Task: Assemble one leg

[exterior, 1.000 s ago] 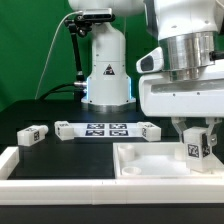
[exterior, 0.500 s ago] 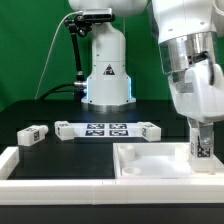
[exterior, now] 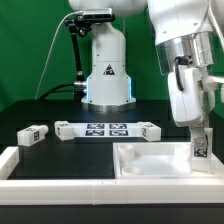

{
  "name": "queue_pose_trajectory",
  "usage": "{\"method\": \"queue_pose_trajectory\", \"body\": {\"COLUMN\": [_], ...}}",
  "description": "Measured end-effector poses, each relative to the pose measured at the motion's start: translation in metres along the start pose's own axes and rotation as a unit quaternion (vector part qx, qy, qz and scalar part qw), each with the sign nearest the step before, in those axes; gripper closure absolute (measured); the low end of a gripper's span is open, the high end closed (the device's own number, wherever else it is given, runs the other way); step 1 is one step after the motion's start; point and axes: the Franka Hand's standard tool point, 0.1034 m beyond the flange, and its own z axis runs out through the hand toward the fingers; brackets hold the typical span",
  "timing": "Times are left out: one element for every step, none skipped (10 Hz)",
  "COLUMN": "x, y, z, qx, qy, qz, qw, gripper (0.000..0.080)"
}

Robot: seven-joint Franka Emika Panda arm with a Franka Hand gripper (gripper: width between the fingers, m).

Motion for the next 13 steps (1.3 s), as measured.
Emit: {"method": "queue_pose_trajectory", "body": {"x": [0.0001, -0.0003, -0.0029, -0.0054, -0.0055, -0.0061, -0.0073, -0.0078, -0.0071, -0.0053, -0.0030, -0.0012, -0.0002], "y": [-0.0003, -0.0013, 0.0015, 0.0008, 0.0005, 0.0012, 0.0005, 0.0007, 0.0011, 0.0004, -0.0005, -0.0017, -0.0023], "z": [-0.0001, -0.0007, -0.0001, -0.0008, -0.0009, -0.0007, -0.0009, -0.0008, -0.0002, 0.0000, 0.0003, 0.0000, -0.0002], "qx": [0.000, 0.000, -0.013, -0.018, -0.023, -0.030, -0.034, -0.036, -0.037, -0.038, -0.039, -0.040, -0.041], "qy": [0.000, 0.000, 0.000, 0.005, 0.006, 0.006, 0.008, 0.009, 0.008, 0.007, 0.006, 0.006, 0.005], "qz": [-0.029, -0.048, -0.089, -0.193, -0.264, -0.321, -0.411, -0.460, -0.500, -0.559, -0.594, -0.656, -0.686], "qw": [1.000, 0.999, 0.996, 0.981, 0.964, 0.947, 0.911, 0.887, 0.865, 0.829, 0.803, 0.754, 0.726], "gripper": [0.0324, 0.0211, 0.0211, 0.0162, 0.0153, 0.0153, 0.0151, 0.0151, 0.0151, 0.0151, 0.0151, 0.0151, 0.0151]}}
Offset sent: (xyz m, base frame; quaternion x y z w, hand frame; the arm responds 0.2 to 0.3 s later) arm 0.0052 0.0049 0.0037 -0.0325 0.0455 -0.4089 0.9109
